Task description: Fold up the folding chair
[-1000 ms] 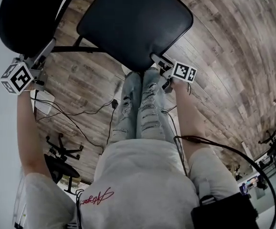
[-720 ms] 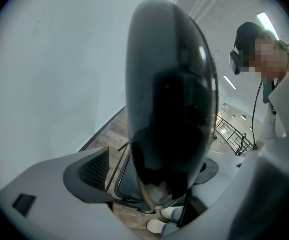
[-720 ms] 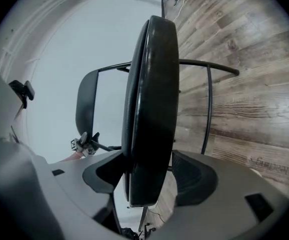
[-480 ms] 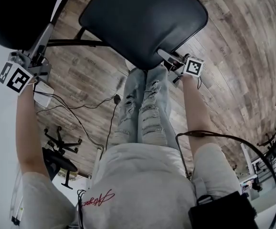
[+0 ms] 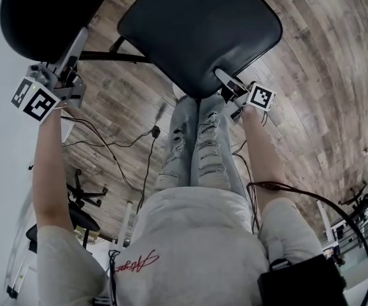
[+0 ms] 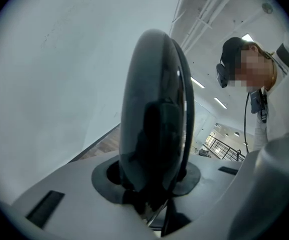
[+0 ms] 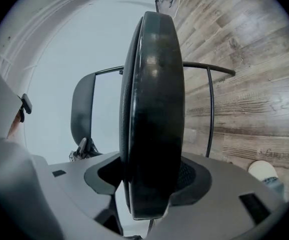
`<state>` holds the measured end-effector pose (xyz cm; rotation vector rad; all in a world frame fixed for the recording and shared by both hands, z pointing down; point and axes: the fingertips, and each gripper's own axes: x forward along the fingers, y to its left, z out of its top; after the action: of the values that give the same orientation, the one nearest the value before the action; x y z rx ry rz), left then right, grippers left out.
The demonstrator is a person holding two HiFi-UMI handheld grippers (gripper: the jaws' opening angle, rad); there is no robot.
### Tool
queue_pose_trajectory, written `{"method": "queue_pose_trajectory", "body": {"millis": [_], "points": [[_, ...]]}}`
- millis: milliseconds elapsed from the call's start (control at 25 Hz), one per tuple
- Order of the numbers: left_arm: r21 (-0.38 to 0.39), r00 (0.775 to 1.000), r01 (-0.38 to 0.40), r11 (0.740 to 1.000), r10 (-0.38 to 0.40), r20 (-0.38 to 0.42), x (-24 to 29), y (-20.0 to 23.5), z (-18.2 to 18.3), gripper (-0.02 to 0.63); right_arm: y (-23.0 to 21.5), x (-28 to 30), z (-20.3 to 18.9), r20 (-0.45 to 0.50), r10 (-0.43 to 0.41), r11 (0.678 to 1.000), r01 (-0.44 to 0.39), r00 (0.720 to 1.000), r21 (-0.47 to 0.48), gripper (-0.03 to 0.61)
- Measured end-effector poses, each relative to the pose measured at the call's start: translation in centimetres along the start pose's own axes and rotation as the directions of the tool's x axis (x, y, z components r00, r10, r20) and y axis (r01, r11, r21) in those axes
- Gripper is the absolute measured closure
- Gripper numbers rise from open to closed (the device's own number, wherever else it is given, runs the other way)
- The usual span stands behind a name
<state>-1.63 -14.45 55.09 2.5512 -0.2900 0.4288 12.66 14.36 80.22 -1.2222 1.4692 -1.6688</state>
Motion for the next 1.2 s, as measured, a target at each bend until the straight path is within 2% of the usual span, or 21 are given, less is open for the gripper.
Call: {"method": "queue_pose_trajectory", "body": {"millis": [120,280,400,560,800,960,1200], "points": [[0.008,1.0,-0.019,1.0,0.019,0.006,0.1,-0.6,0.6,0.485,1.3,0.4,0.4,-0.009,-0.056,0.998,0.056,0.998,0.029,0.321],[0.034,0.999,-0.039,0.999,0.039,0.012,0.1,-1.4,1.5,0.485,3.2,0.7,1.0,-0.017,-0.196,0.978,0.196,0.981,0.076,0.322],[0.057,0.999,-0.038,0.998,0.036,0.024,-0.1,-2.0,2.3,0.485,6.0,1.2,1.4,-0.014,-0.241,0.965,0.241,0.97,0.102,0.322],[0.086,0.997,-0.058,0.995,0.054,0.05,-0.6,-1.5,4.4,0.485,10.3,3.7,3.1,-0.017,-0.314,0.945,0.314,0.949,0.091,0.331],[0.136,0.996,-0.078,0.988,0.072,0.047,-1.4,-1.5,6.9,0.485,17.7,7.8,5.1,0.05,-0.326,0.942,0.319,0.944,0.101,0.368],[0.181,0.995,-0.095,0.979,0.085,0.058,-1.6,-1.5,8.5,0.483,22.5,11.5,7.2,0.098,-0.279,0.958,0.271,0.955,0.093,0.396],[0.194,0.994,-0.101,0.976,0.091,0.059,-2.1,0.2,10.1,0.483,26.6,17.2,8.7,0.093,-0.261,0.964,0.254,0.961,0.084,0.439]]}}
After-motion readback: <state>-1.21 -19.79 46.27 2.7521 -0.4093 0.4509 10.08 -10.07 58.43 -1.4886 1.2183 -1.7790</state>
